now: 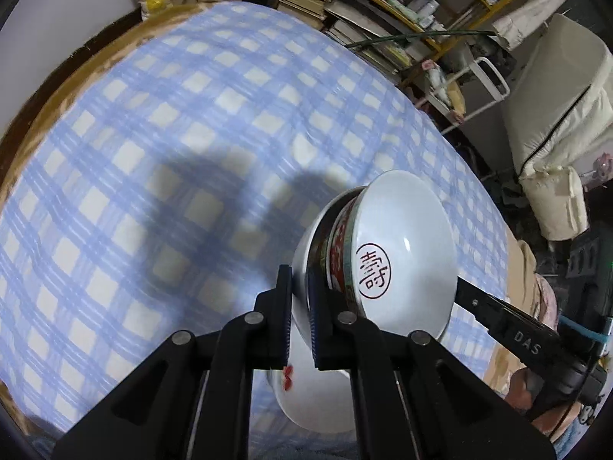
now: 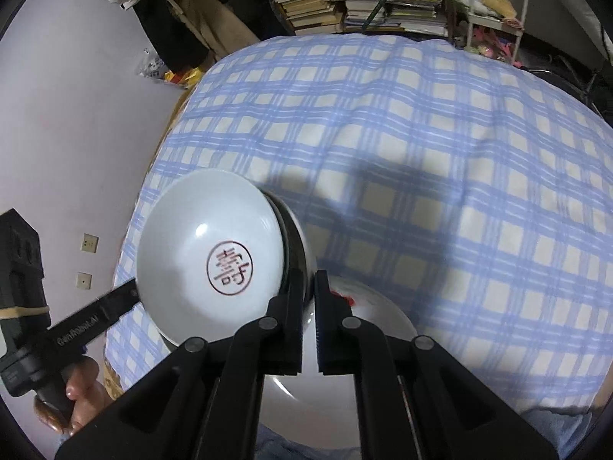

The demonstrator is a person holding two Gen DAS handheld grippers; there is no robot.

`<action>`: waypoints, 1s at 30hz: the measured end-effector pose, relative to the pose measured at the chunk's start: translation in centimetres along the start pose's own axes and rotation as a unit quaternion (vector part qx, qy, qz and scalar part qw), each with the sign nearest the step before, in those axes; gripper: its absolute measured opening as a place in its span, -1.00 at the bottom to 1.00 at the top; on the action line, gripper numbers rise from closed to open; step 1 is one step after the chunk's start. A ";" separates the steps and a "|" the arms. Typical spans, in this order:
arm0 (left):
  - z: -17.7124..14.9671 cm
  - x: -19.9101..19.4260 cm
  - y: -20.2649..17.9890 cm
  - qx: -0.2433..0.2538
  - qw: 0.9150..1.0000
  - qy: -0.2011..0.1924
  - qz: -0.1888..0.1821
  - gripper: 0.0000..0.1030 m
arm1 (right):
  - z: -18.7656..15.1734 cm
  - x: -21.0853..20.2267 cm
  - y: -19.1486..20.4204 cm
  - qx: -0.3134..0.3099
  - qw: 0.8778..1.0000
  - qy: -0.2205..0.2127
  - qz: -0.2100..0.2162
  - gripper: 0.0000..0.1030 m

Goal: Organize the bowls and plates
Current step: 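Lower the bowl stack onto the cherry plate stack and open both grippers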

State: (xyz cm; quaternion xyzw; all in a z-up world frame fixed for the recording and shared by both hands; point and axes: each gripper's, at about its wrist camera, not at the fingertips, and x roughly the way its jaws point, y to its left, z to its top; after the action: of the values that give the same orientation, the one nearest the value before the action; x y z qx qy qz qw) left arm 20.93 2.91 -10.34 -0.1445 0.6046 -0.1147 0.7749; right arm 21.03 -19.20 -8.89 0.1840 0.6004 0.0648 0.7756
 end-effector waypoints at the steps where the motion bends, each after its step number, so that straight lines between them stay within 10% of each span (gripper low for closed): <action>1: -0.4 0.1 -0.2 0.002 1.000 0.002 0.003 -0.88 | -0.5 -0.2 -0.3 0.002 1.000 -0.002 -0.004 -0.85; 20: -6.3 2.5 -1.8 0.045 0.996 0.041 0.059 -0.90 | -6.7 -0.4 -3.8 0.023 1.000 0.002 0.001 -0.90; 30: -8.3 0.1 -2.3 0.069 0.990 0.001 0.125 -0.70 | -8.1 -1.6 -4.0 -0.006 0.999 -0.026 0.022 -0.92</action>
State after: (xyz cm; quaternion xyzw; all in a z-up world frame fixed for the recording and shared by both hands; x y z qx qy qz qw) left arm 12.88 0.00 -11.53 -0.0138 0.6094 -0.0591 0.7906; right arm 12.36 -21.70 -10.58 0.1944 0.5755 0.0803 0.7903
